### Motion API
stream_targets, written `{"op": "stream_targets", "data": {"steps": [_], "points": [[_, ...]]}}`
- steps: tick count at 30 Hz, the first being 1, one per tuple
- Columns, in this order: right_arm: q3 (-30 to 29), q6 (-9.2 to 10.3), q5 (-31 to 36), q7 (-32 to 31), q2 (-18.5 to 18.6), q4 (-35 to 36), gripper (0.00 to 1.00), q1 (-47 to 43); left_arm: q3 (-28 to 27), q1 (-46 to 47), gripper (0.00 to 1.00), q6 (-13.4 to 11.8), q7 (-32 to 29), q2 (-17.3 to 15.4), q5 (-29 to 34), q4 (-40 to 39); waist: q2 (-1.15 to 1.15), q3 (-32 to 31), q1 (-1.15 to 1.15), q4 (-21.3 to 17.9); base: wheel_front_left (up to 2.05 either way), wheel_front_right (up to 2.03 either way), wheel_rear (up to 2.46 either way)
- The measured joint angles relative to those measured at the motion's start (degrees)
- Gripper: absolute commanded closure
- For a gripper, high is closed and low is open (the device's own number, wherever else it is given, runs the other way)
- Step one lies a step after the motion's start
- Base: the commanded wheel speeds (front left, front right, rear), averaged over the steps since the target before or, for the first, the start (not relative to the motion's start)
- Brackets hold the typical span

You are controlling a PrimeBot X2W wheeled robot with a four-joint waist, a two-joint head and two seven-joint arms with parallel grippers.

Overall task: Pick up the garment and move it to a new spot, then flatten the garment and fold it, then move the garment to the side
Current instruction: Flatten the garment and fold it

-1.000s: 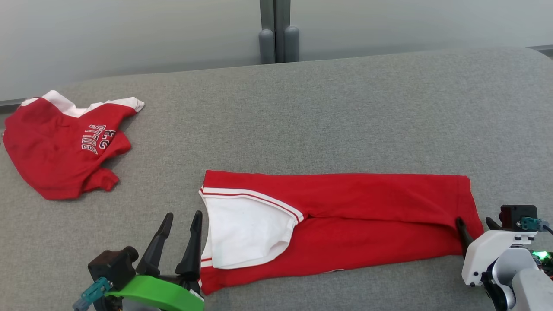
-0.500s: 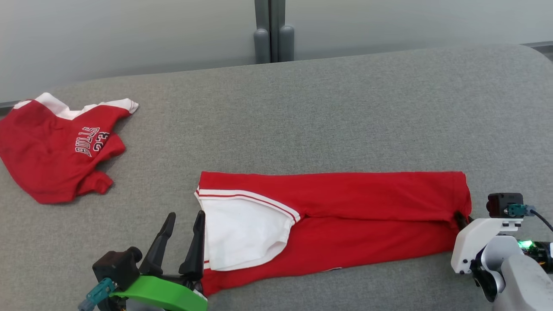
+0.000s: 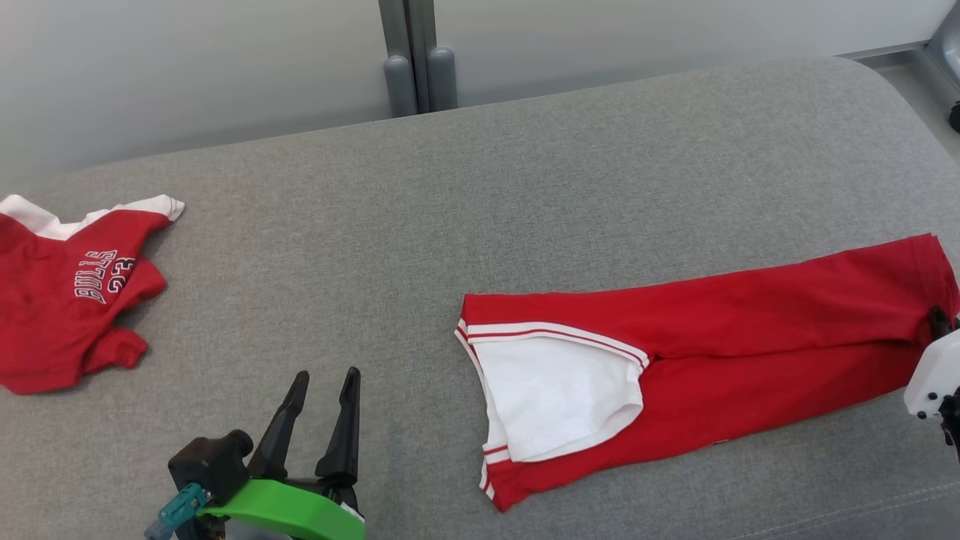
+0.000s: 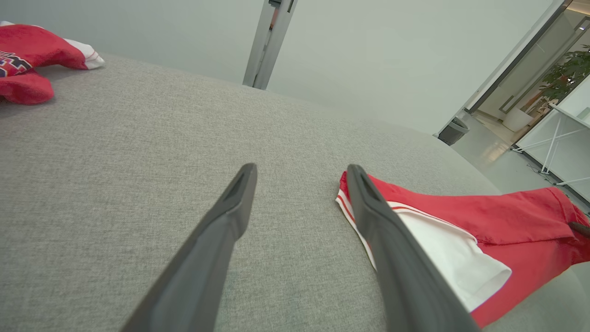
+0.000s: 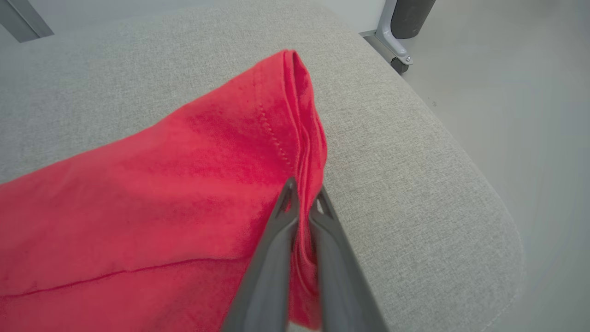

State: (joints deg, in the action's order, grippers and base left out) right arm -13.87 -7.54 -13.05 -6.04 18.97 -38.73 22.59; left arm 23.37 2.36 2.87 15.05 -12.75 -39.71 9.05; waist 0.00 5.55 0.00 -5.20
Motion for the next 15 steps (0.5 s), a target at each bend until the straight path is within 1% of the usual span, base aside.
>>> {"op": "stream_targets", "data": {"steps": [1,2,5,8,11,15], "points": [[-0.2,0.0,-0.2,-0.1,-0.3,0.3,1.0,0.0,-0.2,0.0,0.0,0.1,0.0,0.1,0.0,0.2,0.0,0.0,0.0,-0.2,0.0,0.0,0.0],[-0.4,0.01,-1.7,-0.6,-1.5,1.3,1.0,0.0,-0.3,0.0,0.0,0.2,0.0,0.3,0.2,0.6,0.0,0.0,0.0,-0.6,0.0,0.0,0.0],[1.0,0.0,-4.0,-1.6,-3.6,3.8,1.0,-0.1,-0.3,0.0,0.0,0.5,0.0,0.4,0.7,1.1,0.0,-0.1,0.0,-0.8,0.0,0.0,0.0],[3.7,0.01,-7.0,-2.6,-5.4,7.8,1.0,-0.7,-0.6,0.1,0.0,0.7,0.0,0.6,0.8,1.8,0.0,-0.2,0.0,-0.5,0.0,0.0,0.0],[7.2,0.01,-9.7,-3.7,-7.6,13.2,1.0,-1.9,-1.0,0.1,0.0,1.1,0.0,0.8,0.8,2.2,0.0,-0.4,0.0,-0.1,0.0,0.0,0.0],[12.0,0.02,-11.9,-5.4,-10.3,19.5,1.0,-4.0,-1.3,0.2,0.0,1.4,0.0,1.2,0.8,2.5,0.0,-0.8,0.0,0.7,0.0,0.0,0.0]]}}
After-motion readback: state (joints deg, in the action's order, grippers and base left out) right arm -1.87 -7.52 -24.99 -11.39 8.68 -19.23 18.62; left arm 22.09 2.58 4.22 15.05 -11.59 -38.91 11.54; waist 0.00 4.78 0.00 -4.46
